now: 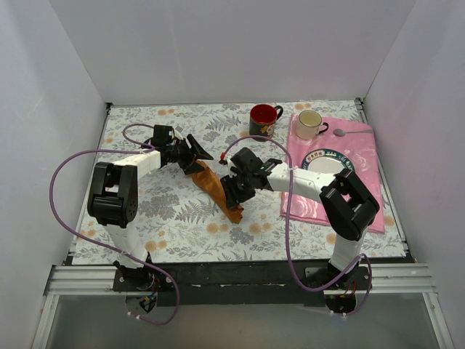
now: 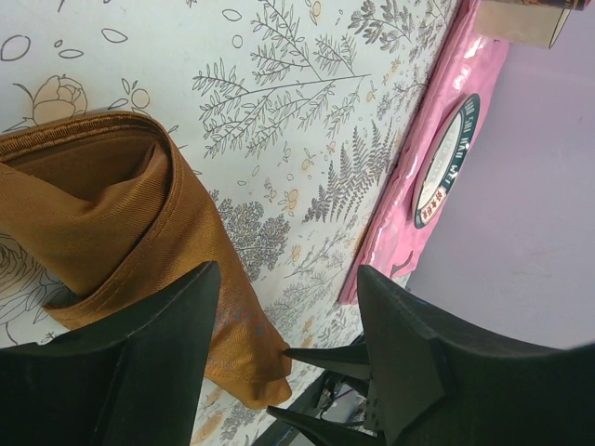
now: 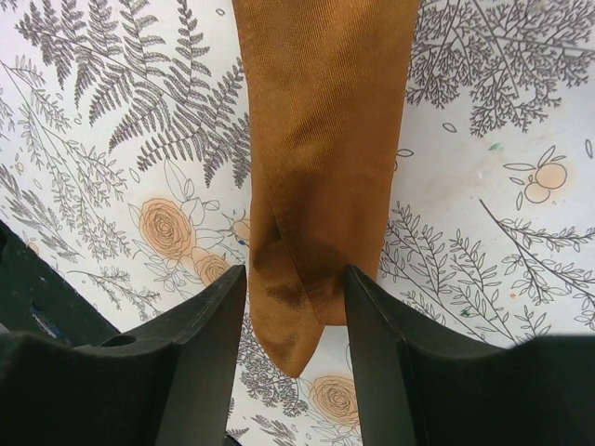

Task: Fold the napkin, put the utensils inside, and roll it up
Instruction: Roll the napkin with the utensil

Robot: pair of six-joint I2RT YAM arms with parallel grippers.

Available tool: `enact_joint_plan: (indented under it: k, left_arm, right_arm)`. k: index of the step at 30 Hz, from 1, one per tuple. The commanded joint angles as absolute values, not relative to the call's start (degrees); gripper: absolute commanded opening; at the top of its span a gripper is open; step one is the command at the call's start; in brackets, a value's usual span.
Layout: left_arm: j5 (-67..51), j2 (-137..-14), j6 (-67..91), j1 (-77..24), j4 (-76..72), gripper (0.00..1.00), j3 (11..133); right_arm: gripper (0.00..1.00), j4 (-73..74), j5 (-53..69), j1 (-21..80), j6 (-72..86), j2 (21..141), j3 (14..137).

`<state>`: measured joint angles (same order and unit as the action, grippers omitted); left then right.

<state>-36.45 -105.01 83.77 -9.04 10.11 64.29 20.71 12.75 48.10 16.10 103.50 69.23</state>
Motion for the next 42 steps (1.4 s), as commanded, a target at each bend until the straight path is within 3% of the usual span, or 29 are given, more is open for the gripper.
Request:
enact_joint_plan:
  k: [1,7,17,24,28,29,34,39,42]
  left_arm:
    - [-36.9,-102.2,83.4,-8.2,10.5,0.6,66.8]
    - [-37.0,-102.0,83.5,-7.6,10.8,0.6,68.2]
    - [-35.0,-101.9,82.3,-6.9,11.9,0.6,67.1]
    - [-32.8,-95.1,80.2,-7.2,15.5,0.6,69.8]
    - [-31.6,-88.2,79.1,-9.0,17.2,0.62,69.4]
    - [-30.8,-86.5,78.6,-11.0,18.0,0.62,69.2]
    - [-22.4,-75.8,77.4,-21.1,18.2,0.69,66.5]
    - [-18.9,-68.9,78.0,-30.8,16.4,0.89,67.6]
    - [-15.6,-64.9,79.3,-35.6,12.1,0.94,65.8]
  right_arm:
    - [0.55,22.1,12.0,48.0,14.8,101.8,74.0]
    - [0.56,21.5,14.6,48.1,14.4,104.6,77.8]
    - [0.41,18.9,16.7,48.1,15.2,107.8,75.5]
    - [0.4,24.5,14.7,48.3,14.8,104.2,80.1]
    - [0.49,30.0,10.2,49.0,14.2,96.2,82.5]
    - [0.55,31.2,8.1,49.0,13.9,94.1,82.2]
    - [0.75,35.3,-9.7,48.5,13.4,75.4,71.1]
    - [0.98,27.9,-16.1,48.3,19.7,53.9,57.2]
    - [0.99,21.8,-16.3,48.3,25.1,45.0,48.8]
